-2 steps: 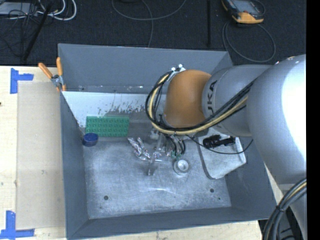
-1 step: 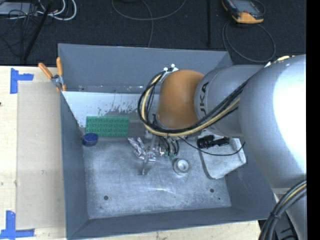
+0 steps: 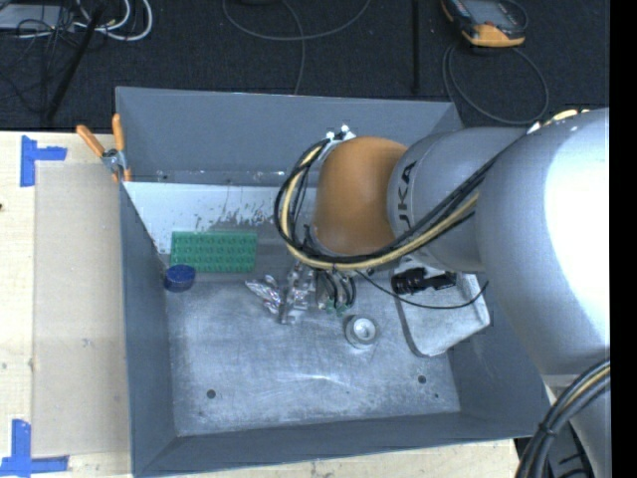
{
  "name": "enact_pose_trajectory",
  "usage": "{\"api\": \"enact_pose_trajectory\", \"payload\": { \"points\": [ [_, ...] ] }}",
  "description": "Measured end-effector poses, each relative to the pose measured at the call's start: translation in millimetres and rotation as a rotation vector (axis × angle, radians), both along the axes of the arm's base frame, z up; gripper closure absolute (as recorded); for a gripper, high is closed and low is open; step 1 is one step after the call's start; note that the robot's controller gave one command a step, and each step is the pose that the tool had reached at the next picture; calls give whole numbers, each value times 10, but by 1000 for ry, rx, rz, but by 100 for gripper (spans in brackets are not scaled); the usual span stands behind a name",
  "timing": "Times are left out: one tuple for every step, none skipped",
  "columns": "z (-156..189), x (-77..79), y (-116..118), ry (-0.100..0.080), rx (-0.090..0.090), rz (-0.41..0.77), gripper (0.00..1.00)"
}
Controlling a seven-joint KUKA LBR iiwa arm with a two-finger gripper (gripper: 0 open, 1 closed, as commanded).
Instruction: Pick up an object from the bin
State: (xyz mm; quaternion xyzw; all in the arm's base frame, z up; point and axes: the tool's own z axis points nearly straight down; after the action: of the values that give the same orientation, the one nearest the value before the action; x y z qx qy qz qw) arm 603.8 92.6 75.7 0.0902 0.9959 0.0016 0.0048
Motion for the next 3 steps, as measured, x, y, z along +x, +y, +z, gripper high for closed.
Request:
{"api": "enact_pose_trajectory", "payload": {
  "points": [
    [1475,124,65,0,-1,14,100],
    [1421,106,60,9,-2,14,0],
    [5,178,-314,11,-5,670,0]
  ]
}}
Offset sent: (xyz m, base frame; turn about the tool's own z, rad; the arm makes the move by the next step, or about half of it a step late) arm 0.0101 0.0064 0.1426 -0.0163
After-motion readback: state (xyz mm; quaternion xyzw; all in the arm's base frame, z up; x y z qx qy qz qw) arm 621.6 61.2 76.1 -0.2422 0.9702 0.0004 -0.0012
